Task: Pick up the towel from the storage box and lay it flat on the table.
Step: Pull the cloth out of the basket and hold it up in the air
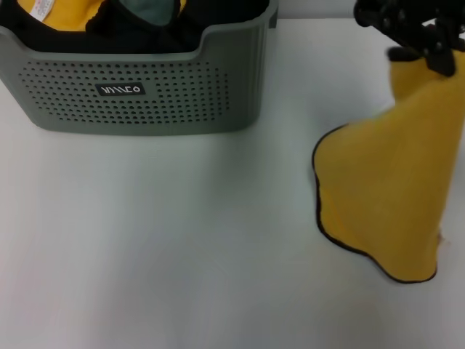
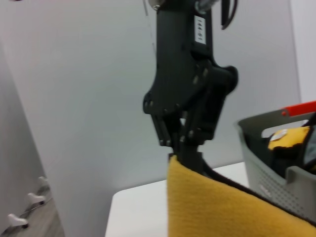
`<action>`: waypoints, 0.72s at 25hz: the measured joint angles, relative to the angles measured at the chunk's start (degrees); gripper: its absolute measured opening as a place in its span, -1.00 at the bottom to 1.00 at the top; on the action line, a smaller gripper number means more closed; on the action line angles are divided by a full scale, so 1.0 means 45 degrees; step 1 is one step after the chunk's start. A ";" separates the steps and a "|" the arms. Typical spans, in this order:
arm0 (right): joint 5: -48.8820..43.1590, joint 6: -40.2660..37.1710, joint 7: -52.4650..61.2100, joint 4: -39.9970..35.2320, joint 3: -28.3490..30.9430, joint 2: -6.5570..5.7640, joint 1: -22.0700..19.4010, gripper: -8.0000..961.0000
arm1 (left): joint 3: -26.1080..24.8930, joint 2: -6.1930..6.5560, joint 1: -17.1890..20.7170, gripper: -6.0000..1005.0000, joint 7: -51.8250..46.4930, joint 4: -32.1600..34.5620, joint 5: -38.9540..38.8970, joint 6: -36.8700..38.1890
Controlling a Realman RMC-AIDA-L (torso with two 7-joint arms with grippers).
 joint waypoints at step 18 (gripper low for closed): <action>-0.0320 0.0215 -0.0480 -0.0311 0.1068 0.0040 -0.0895 0.72 | -0.0006 0.0735 0.2838 -0.93 0.0434 0.2294 -0.4634 0.0036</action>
